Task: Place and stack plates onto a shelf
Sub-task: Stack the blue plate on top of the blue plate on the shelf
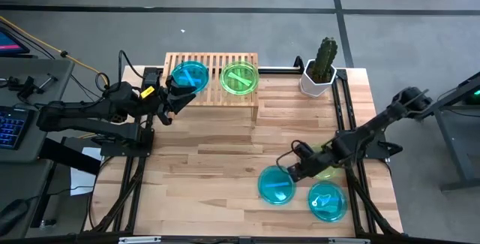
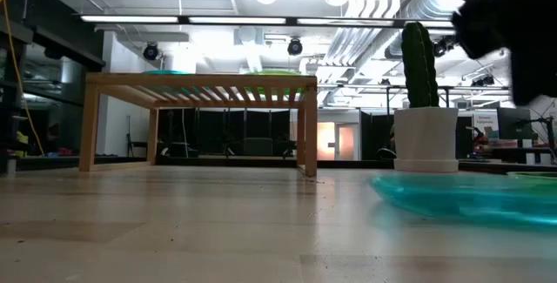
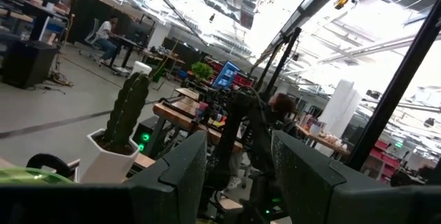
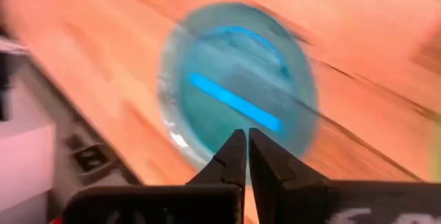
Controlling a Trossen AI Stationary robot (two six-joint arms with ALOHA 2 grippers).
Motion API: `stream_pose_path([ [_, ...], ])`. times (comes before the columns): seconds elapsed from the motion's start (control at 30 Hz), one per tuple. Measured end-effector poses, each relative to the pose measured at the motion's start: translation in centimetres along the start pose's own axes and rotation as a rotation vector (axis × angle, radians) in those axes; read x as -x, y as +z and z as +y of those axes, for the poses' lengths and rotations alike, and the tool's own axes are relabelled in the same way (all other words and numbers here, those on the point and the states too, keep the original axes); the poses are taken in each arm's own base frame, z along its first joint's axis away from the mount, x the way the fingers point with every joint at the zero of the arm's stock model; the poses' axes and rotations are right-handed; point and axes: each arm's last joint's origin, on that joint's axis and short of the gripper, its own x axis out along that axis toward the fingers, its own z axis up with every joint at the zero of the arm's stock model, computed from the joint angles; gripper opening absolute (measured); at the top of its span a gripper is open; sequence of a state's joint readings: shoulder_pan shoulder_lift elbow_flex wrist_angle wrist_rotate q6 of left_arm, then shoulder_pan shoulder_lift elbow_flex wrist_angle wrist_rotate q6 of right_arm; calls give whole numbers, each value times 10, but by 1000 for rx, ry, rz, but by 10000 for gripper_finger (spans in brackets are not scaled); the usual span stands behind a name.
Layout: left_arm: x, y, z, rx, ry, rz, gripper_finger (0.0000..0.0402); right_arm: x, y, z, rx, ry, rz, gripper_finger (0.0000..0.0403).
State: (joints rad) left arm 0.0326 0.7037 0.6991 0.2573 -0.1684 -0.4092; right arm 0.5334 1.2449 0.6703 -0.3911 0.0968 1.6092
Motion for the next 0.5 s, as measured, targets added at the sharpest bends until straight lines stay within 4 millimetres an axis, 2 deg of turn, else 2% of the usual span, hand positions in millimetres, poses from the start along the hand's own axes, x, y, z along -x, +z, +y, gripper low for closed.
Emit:
stream_pose_path([
  [0.1, 0, 0, 0, 0, 0, 0, 156, 2, 9, 6, 15, 59, -22, 0],
  [0.27, 0, 0, 0, 1, 0, 0, 156, 1, 16, 3, -2, 33, -16, 0],
  [0.5, 0, 0, 0, 7, 0, -1, 156, 2, -1, -7, 51, -70, 128, 1],
])
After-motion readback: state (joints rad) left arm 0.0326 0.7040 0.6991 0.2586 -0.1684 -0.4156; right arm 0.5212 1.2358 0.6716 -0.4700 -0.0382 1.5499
